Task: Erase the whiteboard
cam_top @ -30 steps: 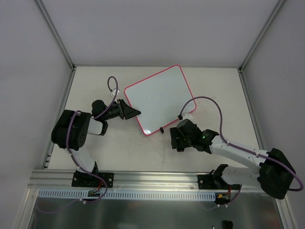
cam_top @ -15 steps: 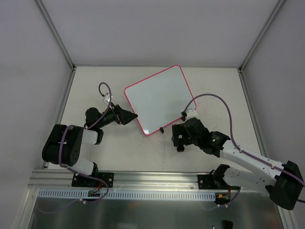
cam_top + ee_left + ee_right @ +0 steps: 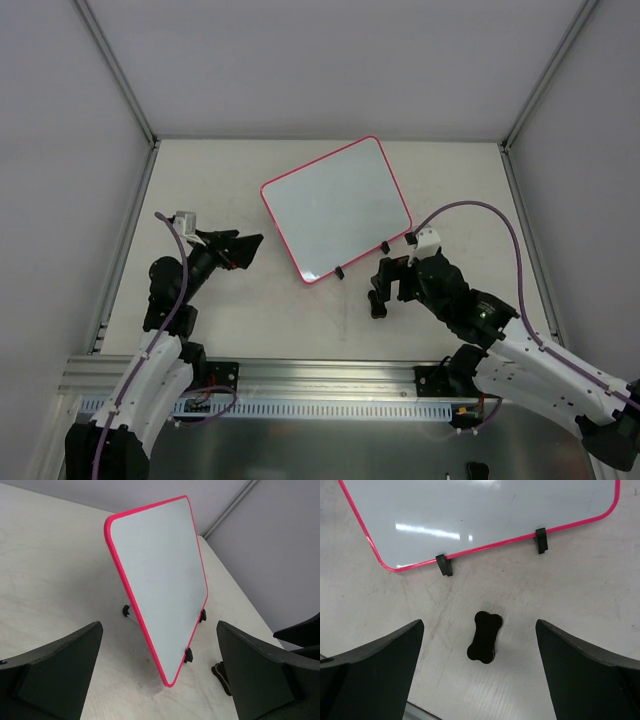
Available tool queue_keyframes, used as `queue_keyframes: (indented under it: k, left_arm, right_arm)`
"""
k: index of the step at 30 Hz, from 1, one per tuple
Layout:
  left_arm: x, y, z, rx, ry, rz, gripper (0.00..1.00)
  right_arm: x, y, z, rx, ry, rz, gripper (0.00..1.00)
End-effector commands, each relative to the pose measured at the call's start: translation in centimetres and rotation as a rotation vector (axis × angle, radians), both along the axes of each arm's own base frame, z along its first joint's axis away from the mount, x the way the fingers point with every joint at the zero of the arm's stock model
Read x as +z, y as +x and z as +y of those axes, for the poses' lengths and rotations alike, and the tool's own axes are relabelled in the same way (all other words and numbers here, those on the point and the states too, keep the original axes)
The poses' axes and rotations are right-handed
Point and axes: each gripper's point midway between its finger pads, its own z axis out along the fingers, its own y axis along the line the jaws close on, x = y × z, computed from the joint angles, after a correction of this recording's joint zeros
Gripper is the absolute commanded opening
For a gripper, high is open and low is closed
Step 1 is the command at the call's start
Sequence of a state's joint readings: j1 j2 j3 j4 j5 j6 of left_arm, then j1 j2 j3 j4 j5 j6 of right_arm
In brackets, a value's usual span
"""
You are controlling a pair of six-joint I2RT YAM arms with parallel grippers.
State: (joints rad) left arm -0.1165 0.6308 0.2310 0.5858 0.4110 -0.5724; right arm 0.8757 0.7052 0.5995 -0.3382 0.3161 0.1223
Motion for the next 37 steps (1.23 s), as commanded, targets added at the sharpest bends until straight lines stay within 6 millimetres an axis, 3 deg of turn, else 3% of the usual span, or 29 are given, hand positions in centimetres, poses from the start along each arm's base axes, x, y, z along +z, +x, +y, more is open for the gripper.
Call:
queue_keyframes:
  k: [1,7,13,15,21,37]
  left_arm:
    - [-4.5,-1.0,1.5,0.077,0.064,0.192,0.99]
    - [-5.6,-2.7,1.3,0.046,0.079,0.229,0.99]
    - [-6.2,-4.6,-0.3,-0.084,0.101,0.224,0.99]
    - [-6.9,-4.7,0.0,-0.065,0.118,0.229,0.99]
    - [-6.8,-4.7,0.7,-0.025,0.142,0.182,0.99]
    - [-6.8,-4.7,0.7,-0.028,0.145,0.195,0.99]
  right_arm:
    - [0.8,1.2,-1.3,-0.05,-0.03,-0.087,0.99]
    - [-0.2,1.4,-2.6,-0.089,-0.011,-0.164,0.99]
    - [-1.7,1.8,-3.1,-0.114,0.004,-0.224,0.99]
    - [-2.6,1.8,-3.3,-0.104,-0.018,-0.231,0.99]
    - [-3.2,2.1,-3.4,-0.112,-0.045,-0.223,0.99]
    - [-3.1,2.1,-3.4,-0.117,-0.028,-0.233,0.99]
